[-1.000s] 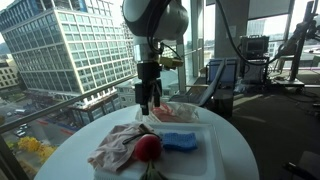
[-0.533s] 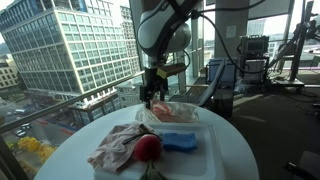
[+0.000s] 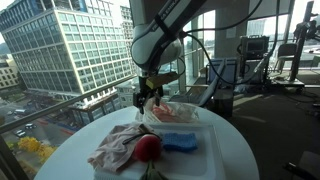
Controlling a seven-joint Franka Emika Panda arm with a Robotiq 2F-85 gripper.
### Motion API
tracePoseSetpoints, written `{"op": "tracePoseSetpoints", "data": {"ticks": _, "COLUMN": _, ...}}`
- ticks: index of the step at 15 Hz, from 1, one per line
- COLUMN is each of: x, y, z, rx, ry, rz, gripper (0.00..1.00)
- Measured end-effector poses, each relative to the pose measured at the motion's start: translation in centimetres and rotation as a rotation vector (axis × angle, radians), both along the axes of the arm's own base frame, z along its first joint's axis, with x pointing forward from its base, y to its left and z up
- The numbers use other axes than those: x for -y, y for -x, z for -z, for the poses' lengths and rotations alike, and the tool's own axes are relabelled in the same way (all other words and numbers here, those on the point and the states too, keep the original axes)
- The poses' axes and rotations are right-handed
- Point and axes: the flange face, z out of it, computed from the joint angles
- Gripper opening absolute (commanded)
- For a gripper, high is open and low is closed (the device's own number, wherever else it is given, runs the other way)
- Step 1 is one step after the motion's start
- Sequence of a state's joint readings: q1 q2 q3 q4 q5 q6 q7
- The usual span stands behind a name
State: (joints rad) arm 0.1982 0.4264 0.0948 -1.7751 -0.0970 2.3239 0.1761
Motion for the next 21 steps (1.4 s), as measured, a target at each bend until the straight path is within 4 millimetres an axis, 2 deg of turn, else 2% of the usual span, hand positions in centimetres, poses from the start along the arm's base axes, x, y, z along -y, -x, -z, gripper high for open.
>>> {"op": "tracePoseSetpoints", "data": {"ticks": 3, "x": 1.6, "y": -0.4, "z": 1.9, "rx": -0.026, "ry": 0.026, "rz": 0.028, "gripper": 1.00}}
{"op": "tracePoseSetpoints", "data": {"ticks": 7, "x": 6.0, "y": -1.4, "z": 5.6, "rx": -0.064, "ry": 0.055, "rz": 0.117, "gripper": 1.00}}
{"op": "tracePoseSetpoints", "data": {"ticks": 12, "x": 10.8, "y": -2.7, "z": 9.1, "rx": -0.026, "ry": 0.078, "rz": 0.223, "gripper": 1.00}}
{"op": "tracePoseSetpoints", "data": {"ticks": 15, "x": 12.0, "y": -3.0, "z": 12.0, "rx": -0.023, "ry": 0.076, "rz": 0.257, "gripper": 1.00}}
{"op": "tracePoseSetpoints", "data": {"ticks": 20, "x": 12.8, "y": -3.4, "z": 16.4, "rx": -0.001, "ry": 0.063, "rz": 0.275, "gripper": 1.00}}
{"op": "tracePoseSetpoints", "data": {"ticks": 21, "x": 12.9, "y": -3.6, "z": 17.1, "rx": 0.005, "ry": 0.062, "rz": 0.278, "gripper": 0.86}}
